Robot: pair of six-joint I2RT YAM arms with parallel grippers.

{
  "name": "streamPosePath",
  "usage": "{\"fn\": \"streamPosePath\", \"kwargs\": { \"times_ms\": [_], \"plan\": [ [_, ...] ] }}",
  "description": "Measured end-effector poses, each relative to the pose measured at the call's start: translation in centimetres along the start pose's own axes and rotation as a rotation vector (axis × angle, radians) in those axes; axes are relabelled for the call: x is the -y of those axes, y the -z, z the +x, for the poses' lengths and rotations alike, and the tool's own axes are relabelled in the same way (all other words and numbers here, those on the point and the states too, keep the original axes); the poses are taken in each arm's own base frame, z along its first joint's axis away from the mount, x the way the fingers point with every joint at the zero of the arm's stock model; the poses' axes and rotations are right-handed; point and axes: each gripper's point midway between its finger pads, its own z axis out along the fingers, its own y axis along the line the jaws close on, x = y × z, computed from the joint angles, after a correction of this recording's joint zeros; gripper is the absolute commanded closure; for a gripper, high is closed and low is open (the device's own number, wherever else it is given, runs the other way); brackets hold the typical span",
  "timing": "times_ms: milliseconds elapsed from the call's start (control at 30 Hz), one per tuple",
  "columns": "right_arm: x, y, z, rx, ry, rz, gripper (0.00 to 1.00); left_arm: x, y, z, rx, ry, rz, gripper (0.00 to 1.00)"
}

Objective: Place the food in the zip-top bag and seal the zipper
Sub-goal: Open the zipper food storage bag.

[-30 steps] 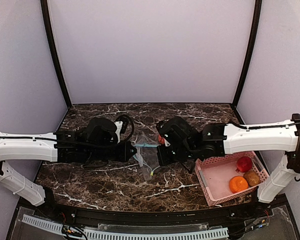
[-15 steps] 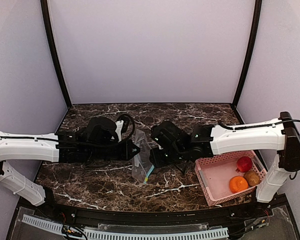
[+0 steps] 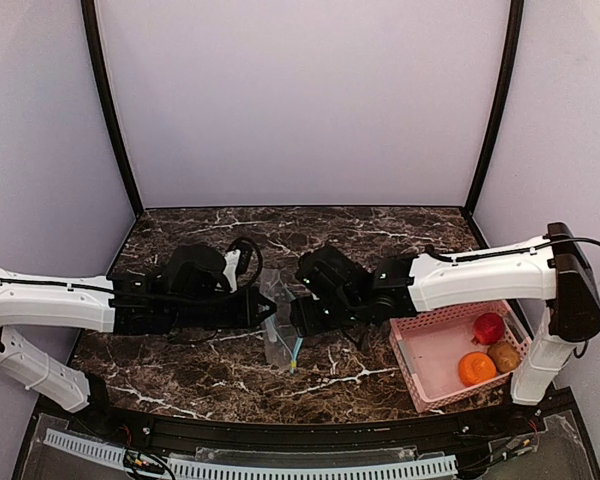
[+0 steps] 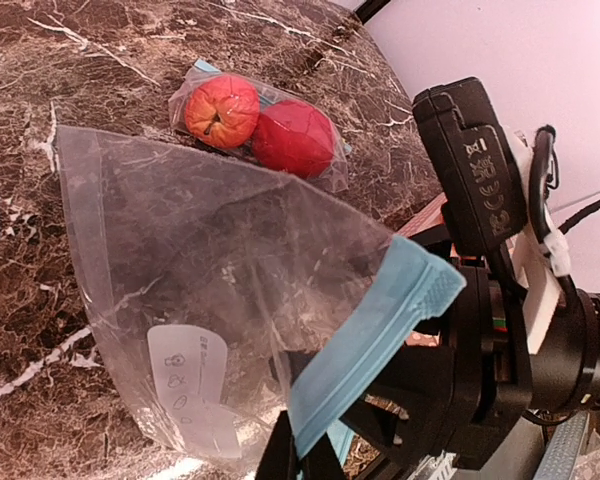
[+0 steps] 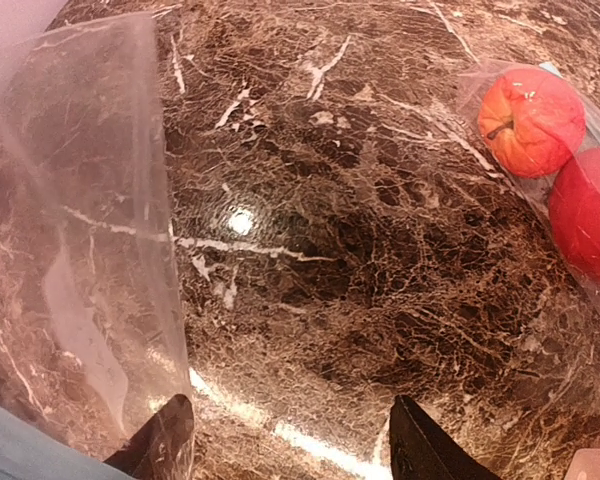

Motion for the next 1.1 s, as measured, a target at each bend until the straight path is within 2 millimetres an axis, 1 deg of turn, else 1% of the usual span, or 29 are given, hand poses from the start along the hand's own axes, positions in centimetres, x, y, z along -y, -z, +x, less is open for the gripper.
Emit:
{"fn": "streamPosePath", "kwargs": {
  "times_ms": [100,233,333,433,500,567,633,733,767,833,900,967,1000,1067,1100],
  "plan": [
    [1.1,-0.1,-0.2,0.009,-0.027,0.031,0.33,-0.4,1.0,-0.4,0.019,-0.002,-0.02,0.99],
    [2.9,-0.2,0.3,0.003,-0.054,0.07,0.32,-1.1,2.6,-0.8,0.044,-0.009,-0.05,0.99],
    [3.2,0.1,0.3,0.008,-0.06,0.071,0.31,-1.8,3.0,-0.5,0.036,-0.016,-0.076,0.99],
    [2.9,0.3,0.0,0.011,-0.041,0.053,0.29,-2.4,3.0,-0.2,0.026,-0.024,-0.1,0.99],
    [2.3,0.4,0.1,0.001,-0.003,0.019,0.26,-2.6,3.0,0.0,0.021,-0.029,-0.109,0.99],
    [1.3,0.7,0.1,-0.011,0.043,-0.038,0.24,-2.8,2.9,0.2,0.012,-0.037,-0.119,0.99],
    [0.0,1.4,-0.1,-0.015,0.085,-0.113,0.19,-3.0,2.5,0.4,0.0,-0.045,-0.132,0.99],
    [-2.3,3.9,-0.5,0.0,0.143,-0.267,0.14,-3.3,1.7,0.7,-0.018,-0.055,-0.153,0.99],
    [-3.0,5.0,-0.7,0.011,0.157,-0.318,0.14,-3.5,1.4,0.7,-0.022,-0.055,-0.16,0.99],
    [-4.0,7.6,-1.2,0.042,0.179,-0.41,0.13,-4.0,1.1,0.8,-0.03,-0.052,-0.172,0.99],
    [-4.6,9.7,-1.8,0.076,0.19,-0.47,0.13,-4.4,0.9,0.6,-0.031,-0.044,-0.183,0.99],
    [-4.6,11.6,-2.1,0.107,0.19,-0.506,0.13,-4.7,0.9,0.4,-0.03,-0.037,-0.186,0.99],
    [-4.2,12.7,-2.3,0.125,0.182,-0.515,0.12,-4.7,0.9,0.3,-0.028,-0.033,-0.186,0.99],
    [-3.2,13.6,-2.6,0.143,0.156,-0.501,0.09,-4.8,0.9,0.1,-0.025,-0.029,-0.185,0.99],
    [-2.3,14.0,-2.8,0.153,0.13,-0.481,0.06,-4.9,0.9,0.0,-0.024,-0.027,-0.185,0.99]
  ]
}}
